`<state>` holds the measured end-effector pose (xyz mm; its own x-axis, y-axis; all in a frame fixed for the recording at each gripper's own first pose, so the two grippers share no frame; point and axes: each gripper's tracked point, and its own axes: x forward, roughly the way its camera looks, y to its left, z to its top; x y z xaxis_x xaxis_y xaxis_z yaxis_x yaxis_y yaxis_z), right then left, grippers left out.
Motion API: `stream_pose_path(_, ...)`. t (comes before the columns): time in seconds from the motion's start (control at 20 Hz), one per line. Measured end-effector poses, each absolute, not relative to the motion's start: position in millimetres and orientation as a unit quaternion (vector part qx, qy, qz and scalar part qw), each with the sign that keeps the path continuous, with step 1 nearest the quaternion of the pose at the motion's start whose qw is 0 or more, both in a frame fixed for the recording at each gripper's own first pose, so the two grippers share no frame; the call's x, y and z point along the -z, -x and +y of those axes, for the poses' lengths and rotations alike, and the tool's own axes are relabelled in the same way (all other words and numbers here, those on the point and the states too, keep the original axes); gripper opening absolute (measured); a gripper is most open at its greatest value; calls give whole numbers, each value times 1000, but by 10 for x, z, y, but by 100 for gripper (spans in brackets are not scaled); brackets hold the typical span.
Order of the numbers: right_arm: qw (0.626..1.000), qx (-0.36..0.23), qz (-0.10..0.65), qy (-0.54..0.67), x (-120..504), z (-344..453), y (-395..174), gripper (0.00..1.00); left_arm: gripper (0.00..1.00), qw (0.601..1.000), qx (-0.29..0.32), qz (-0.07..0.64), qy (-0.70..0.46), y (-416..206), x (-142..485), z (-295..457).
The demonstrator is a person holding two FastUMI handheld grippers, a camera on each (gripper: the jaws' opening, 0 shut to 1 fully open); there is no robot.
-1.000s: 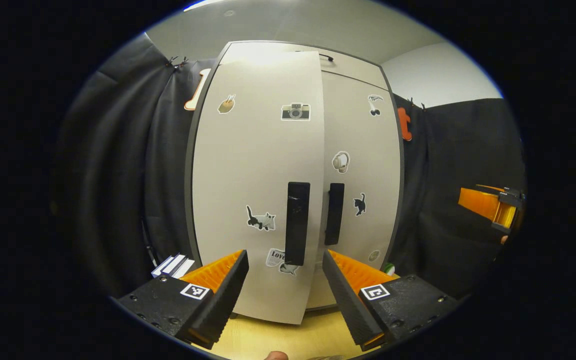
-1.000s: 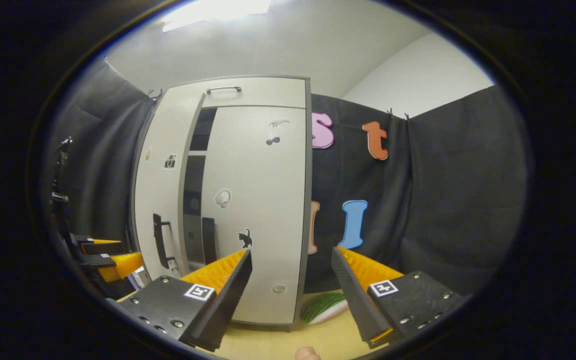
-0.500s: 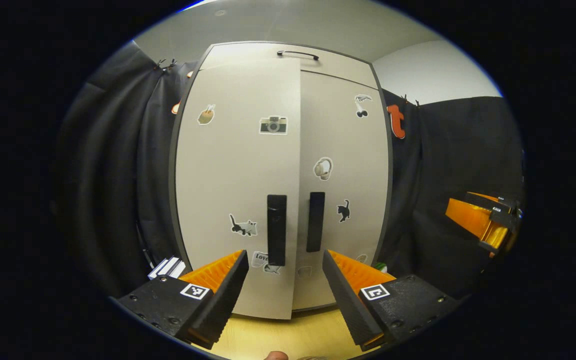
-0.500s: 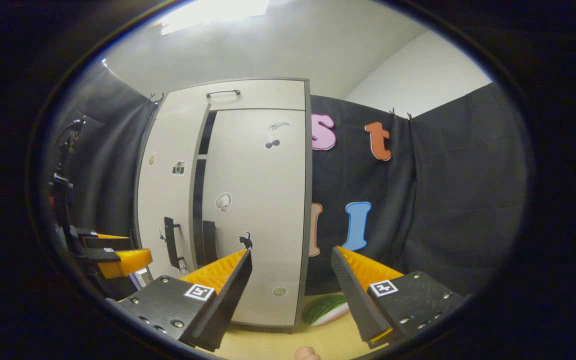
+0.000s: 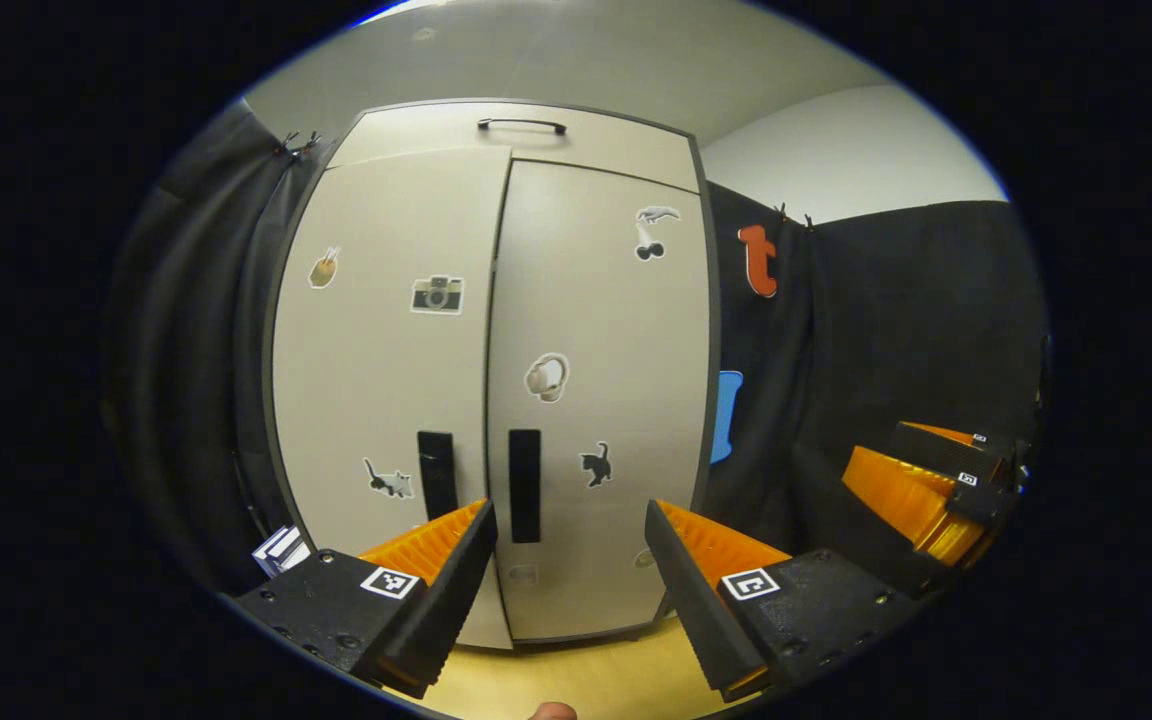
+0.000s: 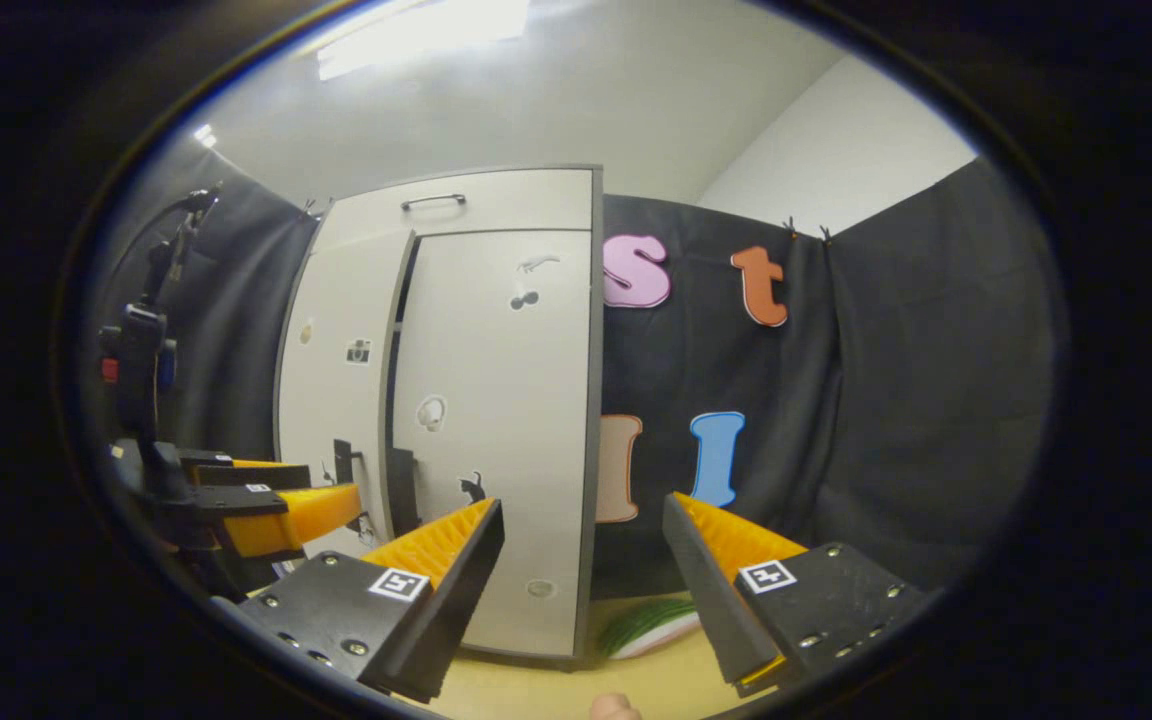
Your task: Grasp the bottle in the cabinet with the left hand and place it on the coaster, then close the right door with the right hand and the left door with the left hand.
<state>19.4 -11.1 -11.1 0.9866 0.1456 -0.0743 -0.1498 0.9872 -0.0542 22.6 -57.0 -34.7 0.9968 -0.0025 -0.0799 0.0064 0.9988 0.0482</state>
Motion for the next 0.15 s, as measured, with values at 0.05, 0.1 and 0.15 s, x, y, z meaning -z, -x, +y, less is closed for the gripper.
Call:
stream_pose_path(0.05,996,-76,33,31,94,-187,-208,97,94,999,2,38,-25,-245,340,-661)
stream_pose_path(0.1,996,-77,32,31,79,-272,-219,97,94,999,2,35,-26,-262,335,-760)
stream_pose_path(0.15,996,-79,31,31,67,-365,-236,97,94,999,0,33,-28,-279,327,-857)
